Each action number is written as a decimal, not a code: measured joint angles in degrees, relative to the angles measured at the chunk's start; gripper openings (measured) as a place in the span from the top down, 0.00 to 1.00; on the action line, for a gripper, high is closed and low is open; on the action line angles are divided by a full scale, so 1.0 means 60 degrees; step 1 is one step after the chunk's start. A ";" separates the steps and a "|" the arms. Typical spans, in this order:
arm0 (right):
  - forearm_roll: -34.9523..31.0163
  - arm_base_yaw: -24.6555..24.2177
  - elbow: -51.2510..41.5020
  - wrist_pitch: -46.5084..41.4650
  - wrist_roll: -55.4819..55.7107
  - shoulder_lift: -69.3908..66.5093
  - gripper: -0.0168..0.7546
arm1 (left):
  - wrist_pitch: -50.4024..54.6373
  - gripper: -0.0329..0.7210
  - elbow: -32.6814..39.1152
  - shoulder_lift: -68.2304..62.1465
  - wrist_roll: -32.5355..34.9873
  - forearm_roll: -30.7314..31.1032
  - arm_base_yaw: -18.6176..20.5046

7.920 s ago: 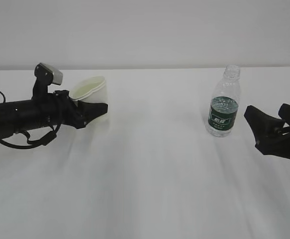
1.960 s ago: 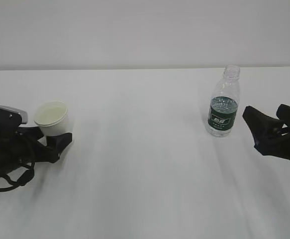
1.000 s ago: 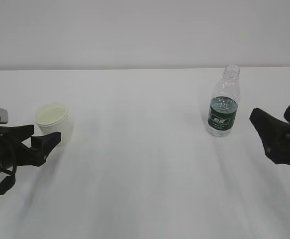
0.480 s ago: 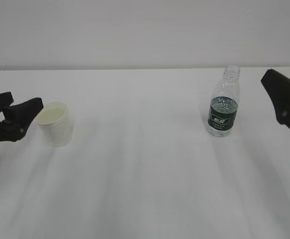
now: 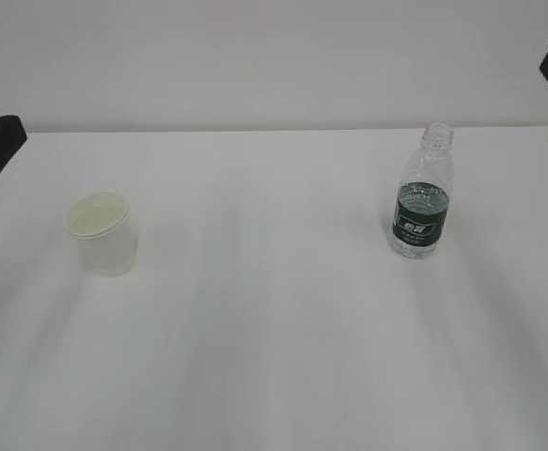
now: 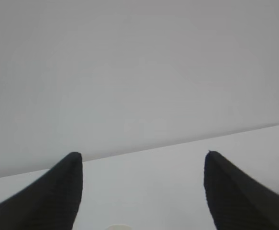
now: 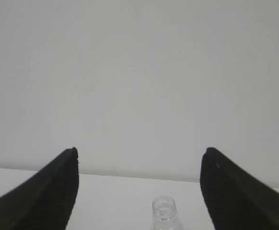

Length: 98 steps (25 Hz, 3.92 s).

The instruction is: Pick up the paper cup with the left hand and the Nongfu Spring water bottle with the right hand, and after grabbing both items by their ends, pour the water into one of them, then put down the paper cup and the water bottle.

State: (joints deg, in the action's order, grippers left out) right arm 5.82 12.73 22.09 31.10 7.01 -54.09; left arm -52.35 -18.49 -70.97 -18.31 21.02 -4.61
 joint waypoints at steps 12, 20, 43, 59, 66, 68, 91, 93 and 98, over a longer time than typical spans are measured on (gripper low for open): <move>-0.0178 0.0000 0.0644 -0.3299 -0.0083 0.2699 0.21 | 0.3990 0.22 0.0037 0.4114 -0.0792 0.0418 0.0000; -0.0183 0.0000 0.0644 -0.4925 -0.0099 0.3711 0.21 | 0.5825 0.22 0.0056 0.5869 -0.1733 0.0781 0.0000; -0.0199 0.0000 0.2207 -0.7717 -0.0106 0.4742 0.21 | 0.9610 0.26 -0.1450 0.6989 -0.1805 0.0787 0.0000; -0.0199 0.0000 0.2902 -1.1023 -0.0121 0.5952 0.21 | 1.5809 0.27 -0.4108 0.8796 0.1546 -0.1685 0.0000; -0.0199 0.0000 0.3176 -1.2836 -0.0327 0.7080 0.21 | 1.7798 0.29 -0.4282 0.9480 0.2541 -0.2701 0.0000; -0.0217 0.0000 0.3256 -1.3427 -0.0343 0.7495 0.21 | 1.8433 0.30 -0.4435 0.9752 0.2914 -0.3036 0.0000; -0.0255 0.0000 0.3774 -1.7394 -0.0069 0.9200 0.21 | 2.0882 0.33 -0.4562 1.1534 0.3271 -0.4245 0.0000; -0.0255 0.0000 0.3615 -1.7394 -0.0069 0.9200 0.21 | 2.0882 0.34 -0.4562 1.1567 0.3271 -0.4245 0.0000; -0.0219 0.0000 0.2981 -1.7409 -0.0065 0.9200 0.21 | 2.0882 0.34 -0.4145 1.1567 0.3271 -0.4245 0.0000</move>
State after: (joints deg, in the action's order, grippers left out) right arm 4.51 12.73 39.98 -73.35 6.62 1.12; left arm 72.94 -43.36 -1.56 1.31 -4.45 -4.61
